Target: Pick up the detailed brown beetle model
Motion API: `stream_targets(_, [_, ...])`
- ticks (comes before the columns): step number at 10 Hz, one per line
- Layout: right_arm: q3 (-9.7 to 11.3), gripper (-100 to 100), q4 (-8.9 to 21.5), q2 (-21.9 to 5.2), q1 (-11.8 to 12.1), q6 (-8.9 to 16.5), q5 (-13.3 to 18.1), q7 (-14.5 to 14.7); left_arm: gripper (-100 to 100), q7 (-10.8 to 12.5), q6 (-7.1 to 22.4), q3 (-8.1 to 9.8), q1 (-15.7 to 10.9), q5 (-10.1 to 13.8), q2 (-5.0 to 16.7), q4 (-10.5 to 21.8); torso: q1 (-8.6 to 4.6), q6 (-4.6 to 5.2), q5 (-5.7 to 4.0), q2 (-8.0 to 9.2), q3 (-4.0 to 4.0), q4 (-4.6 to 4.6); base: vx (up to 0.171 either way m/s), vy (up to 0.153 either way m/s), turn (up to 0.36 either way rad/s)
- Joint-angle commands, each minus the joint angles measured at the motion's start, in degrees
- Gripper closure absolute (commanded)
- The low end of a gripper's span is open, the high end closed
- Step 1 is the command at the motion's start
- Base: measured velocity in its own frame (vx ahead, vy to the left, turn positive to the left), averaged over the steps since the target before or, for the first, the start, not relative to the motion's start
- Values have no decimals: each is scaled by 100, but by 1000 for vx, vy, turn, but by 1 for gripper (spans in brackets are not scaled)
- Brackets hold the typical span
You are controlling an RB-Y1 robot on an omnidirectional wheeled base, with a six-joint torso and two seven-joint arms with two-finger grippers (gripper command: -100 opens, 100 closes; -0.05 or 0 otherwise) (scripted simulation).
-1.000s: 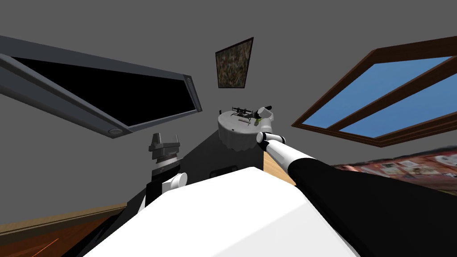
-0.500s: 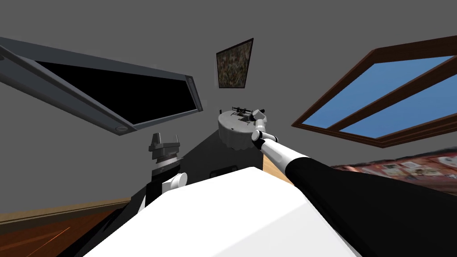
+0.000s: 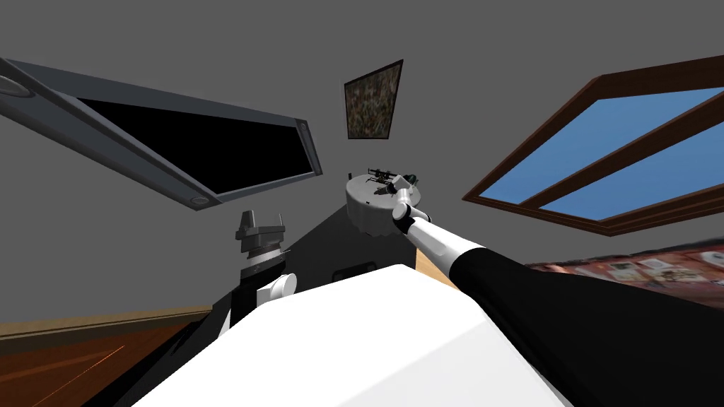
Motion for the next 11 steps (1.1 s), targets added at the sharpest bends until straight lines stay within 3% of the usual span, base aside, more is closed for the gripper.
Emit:
stream_targets(1, [-286, -100, 234, 147, -53, 32, 286, 38, 0, 0, 0, 0, 0, 0, 0, 0, 0, 0, 0, 0, 0, 0, -23, -11, -1])
stream_targets(3, [-296, -100, 234, 147, -53, 32, 415, 38, 0, 0, 0, 0, 1, 0, 0, 0, 5, 3, 1, -22, -13, -5, 5, 3, -3])
stream_targets(4, [-579, -100, 661, 370, -379, 229, 665, 353, 0, 0, 0, 0, 1, 0, 0, 0, 7, 3, 1, -27, -16, -6, -78, -38, 113])
stream_targets(5, [-736, -100, 964, 460, -595, 245, 824, 470, 0, 0, 0, 0, -1, 0, 0, 0, 0, -5, 1, -6, -5, -3, -108, -55, 74])
stream_targets(7, [-1066, -100, 995, 762, -598, 245, 1200, 470, 0, 0, 0, 0, 0, 0, 0, 0, 1, 3, -1, -1, -1, -1, -38, -12, -13])
stream_targets(10, [-1075, -100, 1019, 782, -597, 211, 1265, 475, 0, 0, 0, 0, 1, 0, 0, 0, 8, 4, 1, -27, -15, -6, 3, 4, 0])
stream_targets(11, [-1077, 100, 1002, 792, -593, 228, 1269, 474, 0, 0, 0, 0, 1, 0, 0, 0, 6, 4, 1, -27, -16, -6, 0, 0, 0])
